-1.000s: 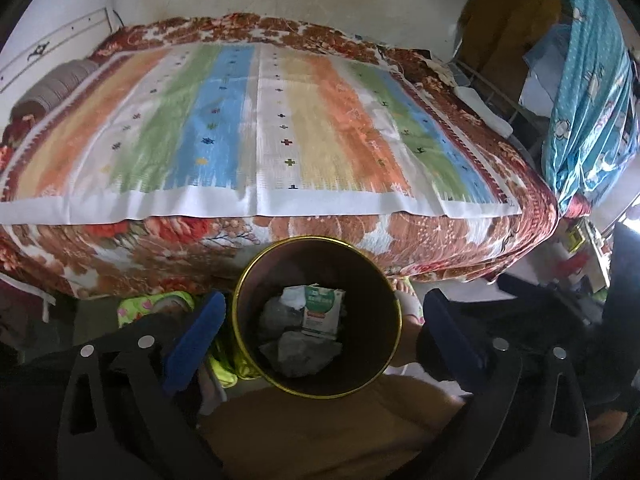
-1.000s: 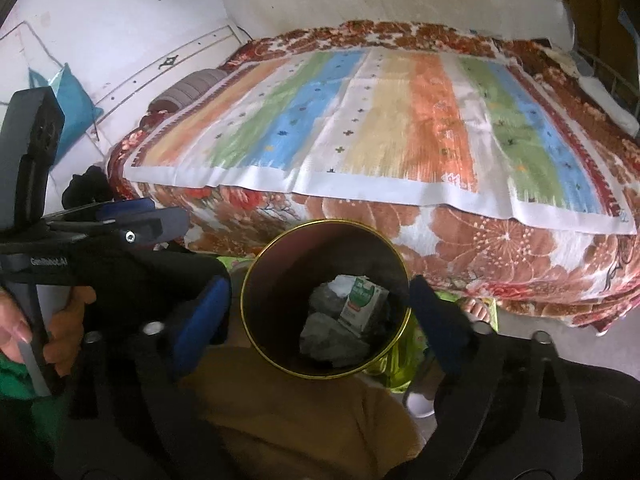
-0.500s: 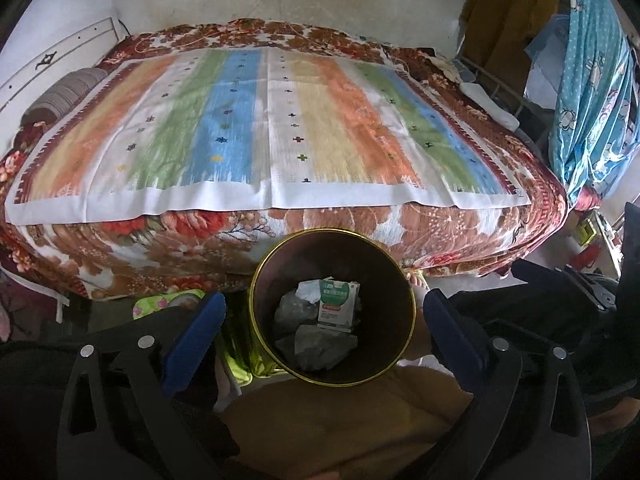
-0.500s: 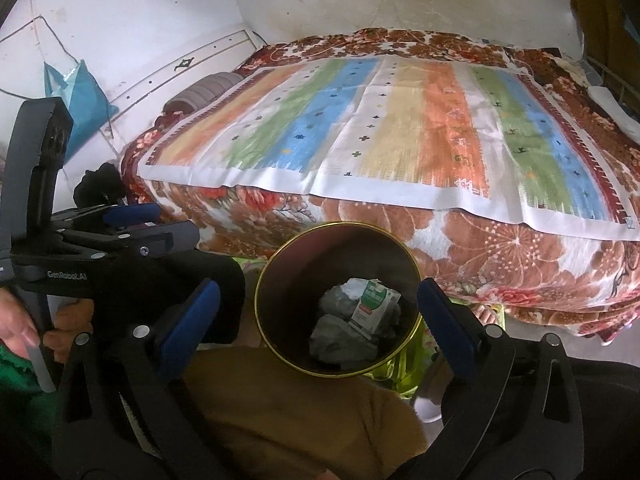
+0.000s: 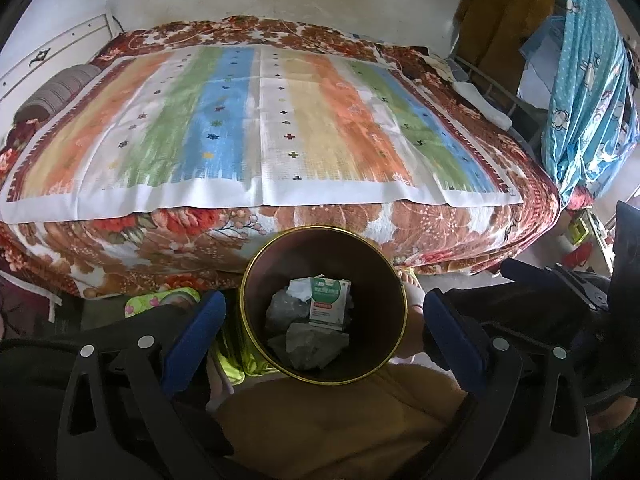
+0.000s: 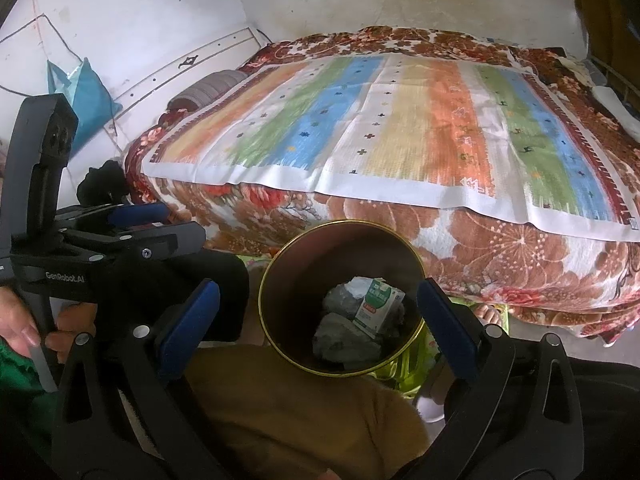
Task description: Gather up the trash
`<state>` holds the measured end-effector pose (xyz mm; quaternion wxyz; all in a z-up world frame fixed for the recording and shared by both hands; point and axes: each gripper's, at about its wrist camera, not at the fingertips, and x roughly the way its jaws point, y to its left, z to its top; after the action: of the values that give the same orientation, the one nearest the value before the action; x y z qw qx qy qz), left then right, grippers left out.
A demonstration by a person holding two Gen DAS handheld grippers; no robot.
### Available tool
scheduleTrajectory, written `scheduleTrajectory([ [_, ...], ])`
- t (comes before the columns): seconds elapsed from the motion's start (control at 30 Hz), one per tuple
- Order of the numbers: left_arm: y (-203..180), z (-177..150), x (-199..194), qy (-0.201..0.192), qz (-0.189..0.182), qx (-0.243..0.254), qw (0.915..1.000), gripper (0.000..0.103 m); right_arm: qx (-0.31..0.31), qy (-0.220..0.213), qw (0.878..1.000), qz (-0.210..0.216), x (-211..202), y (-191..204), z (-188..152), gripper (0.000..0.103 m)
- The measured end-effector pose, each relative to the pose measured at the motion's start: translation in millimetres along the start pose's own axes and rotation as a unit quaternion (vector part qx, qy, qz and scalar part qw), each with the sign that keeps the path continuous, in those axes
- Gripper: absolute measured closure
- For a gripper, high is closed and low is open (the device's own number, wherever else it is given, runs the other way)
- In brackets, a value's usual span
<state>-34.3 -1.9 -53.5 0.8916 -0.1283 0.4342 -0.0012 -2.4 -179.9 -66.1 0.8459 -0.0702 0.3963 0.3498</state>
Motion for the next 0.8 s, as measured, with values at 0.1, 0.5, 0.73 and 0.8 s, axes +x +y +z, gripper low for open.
scheduleTrajectory([
  [0.1,-0.5,-0.2,-0.1,0.001,0.000,0.000,1.0000,0.006,0.001,0.000,1.000,0.000,-0.2,-0.8,-0.1,0.009],
  [0.5,-0.1,-0.1,0.3,0.001,0.000,0.000,1.0000,0.006,0.001,0.000,1.000,0.001,-0.5,-1.6,0.2,0.009],
  [0.73,-0.2,-1.5,-0.1,0.002,0.001,0.002,1.0000,0.006,0.001,0.000,1.000,0.001,-0.5,-1.3,0.4,0.009],
  [0.8,-0.5,-1.4,-0.1,0.002,0.000,0.001,1.0000,0.006,0.002,0.000,1.000,0.002,-0.4,-0.7,0.1,0.009],
])
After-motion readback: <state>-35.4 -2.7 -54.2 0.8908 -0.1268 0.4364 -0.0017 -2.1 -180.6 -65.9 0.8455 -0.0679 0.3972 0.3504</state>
